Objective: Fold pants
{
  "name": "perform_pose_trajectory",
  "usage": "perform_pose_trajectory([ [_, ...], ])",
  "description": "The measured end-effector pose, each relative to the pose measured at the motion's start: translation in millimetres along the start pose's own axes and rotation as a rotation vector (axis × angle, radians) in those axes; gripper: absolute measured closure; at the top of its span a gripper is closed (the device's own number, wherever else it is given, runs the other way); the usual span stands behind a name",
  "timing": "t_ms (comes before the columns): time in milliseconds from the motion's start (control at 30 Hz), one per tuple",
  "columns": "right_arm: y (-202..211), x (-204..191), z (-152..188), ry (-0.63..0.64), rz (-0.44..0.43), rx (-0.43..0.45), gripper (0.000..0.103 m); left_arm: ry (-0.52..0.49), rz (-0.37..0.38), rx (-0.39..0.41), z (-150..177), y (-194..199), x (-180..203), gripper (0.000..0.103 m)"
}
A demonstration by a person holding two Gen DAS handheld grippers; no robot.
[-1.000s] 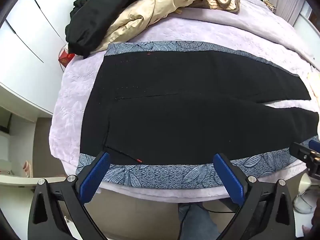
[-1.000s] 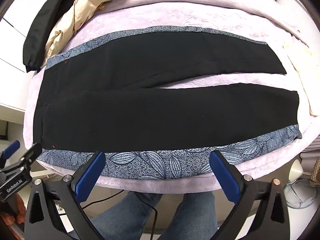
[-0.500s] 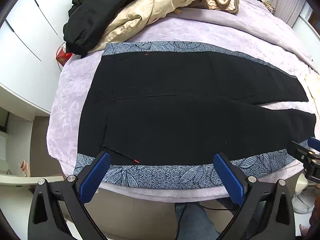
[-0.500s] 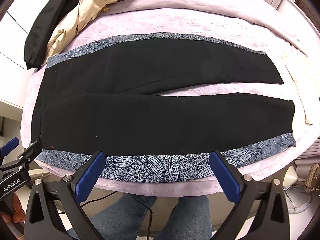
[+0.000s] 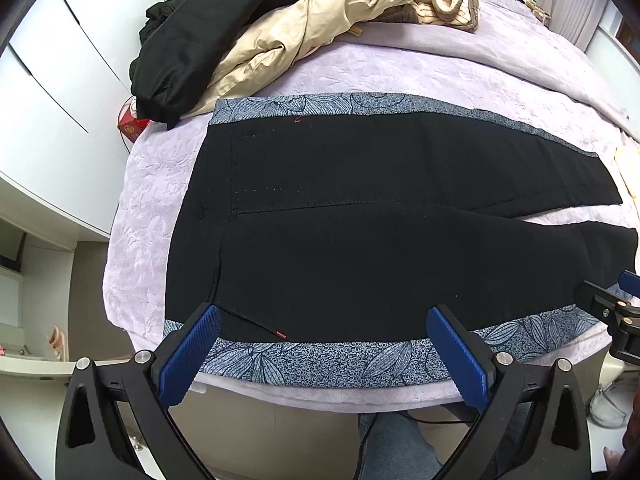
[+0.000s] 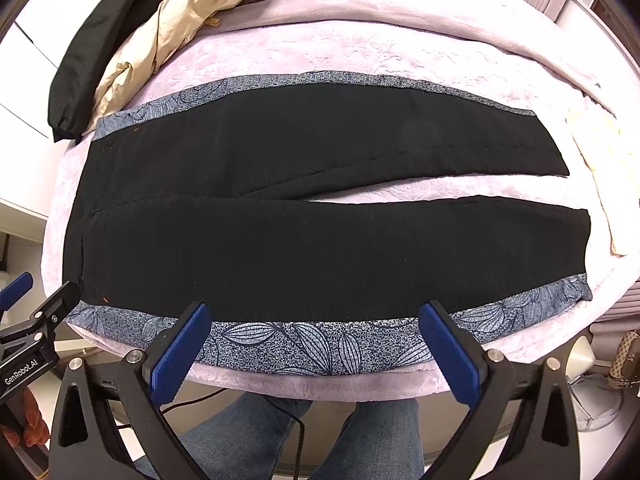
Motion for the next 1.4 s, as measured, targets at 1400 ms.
perform_pose_trajectory([
  [1400, -18, 12, 1, -0.043, -0.004, -0.031, 0.0, 0.036, 0.014, -0.062, 13, -23, -1, 0.0],
])
Point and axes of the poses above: each gripper's, at about its wrist camera, not at the fingertips, and y roughly against the way its jaws point, x to its right, z to its underside, the point moved 6 cm from there along -y, roughly the way its jaws point, and after that the axes turned 14 degrees about -y, right-handed, at the moved point
